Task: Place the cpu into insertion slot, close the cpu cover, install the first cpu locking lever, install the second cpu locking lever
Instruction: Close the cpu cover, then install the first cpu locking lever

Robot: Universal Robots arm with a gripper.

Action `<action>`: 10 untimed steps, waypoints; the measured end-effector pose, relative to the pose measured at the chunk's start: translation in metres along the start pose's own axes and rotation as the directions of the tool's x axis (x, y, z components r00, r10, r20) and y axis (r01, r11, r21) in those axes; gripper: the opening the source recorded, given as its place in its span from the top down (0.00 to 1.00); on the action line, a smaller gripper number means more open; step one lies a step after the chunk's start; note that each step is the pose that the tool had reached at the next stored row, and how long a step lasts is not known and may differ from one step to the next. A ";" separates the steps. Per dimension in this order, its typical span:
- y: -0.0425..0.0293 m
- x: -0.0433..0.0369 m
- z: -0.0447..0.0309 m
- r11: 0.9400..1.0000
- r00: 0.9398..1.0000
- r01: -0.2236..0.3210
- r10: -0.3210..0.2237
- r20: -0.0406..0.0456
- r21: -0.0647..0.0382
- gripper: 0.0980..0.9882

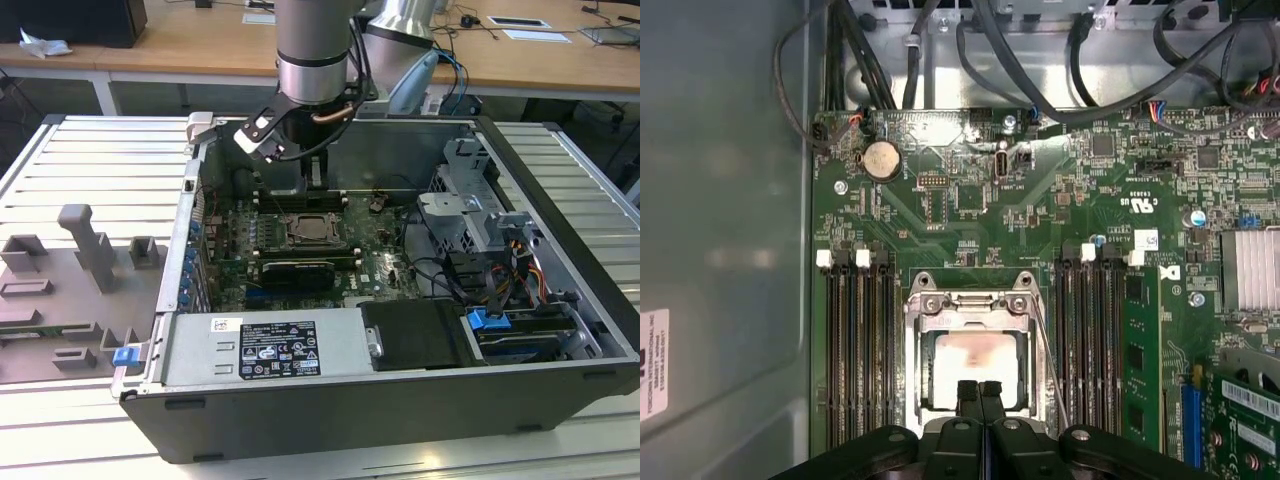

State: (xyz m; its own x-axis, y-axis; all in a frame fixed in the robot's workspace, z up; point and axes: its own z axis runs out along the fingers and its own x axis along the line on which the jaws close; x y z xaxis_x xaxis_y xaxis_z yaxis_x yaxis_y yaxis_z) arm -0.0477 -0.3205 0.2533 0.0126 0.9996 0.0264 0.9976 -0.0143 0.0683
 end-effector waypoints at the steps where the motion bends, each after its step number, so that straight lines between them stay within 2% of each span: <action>1: -0.0014 0.0000 -0.0001 1.000 1.000 0.000 0.000 0.000 0.000 0.99; 5: -0.0051 0.0000 -0.0003 1.000 1.000 0.000 0.000 0.000 0.000 0.99; 10: -0.0057 -0.0001 -0.0004 1.000 1.000 0.000 0.000 0.000 0.000 0.99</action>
State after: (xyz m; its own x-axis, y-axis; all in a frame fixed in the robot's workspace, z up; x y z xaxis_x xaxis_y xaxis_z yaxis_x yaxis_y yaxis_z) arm -0.0533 -0.3204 0.2534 0.0125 0.9996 0.0264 0.9976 -0.0143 0.0683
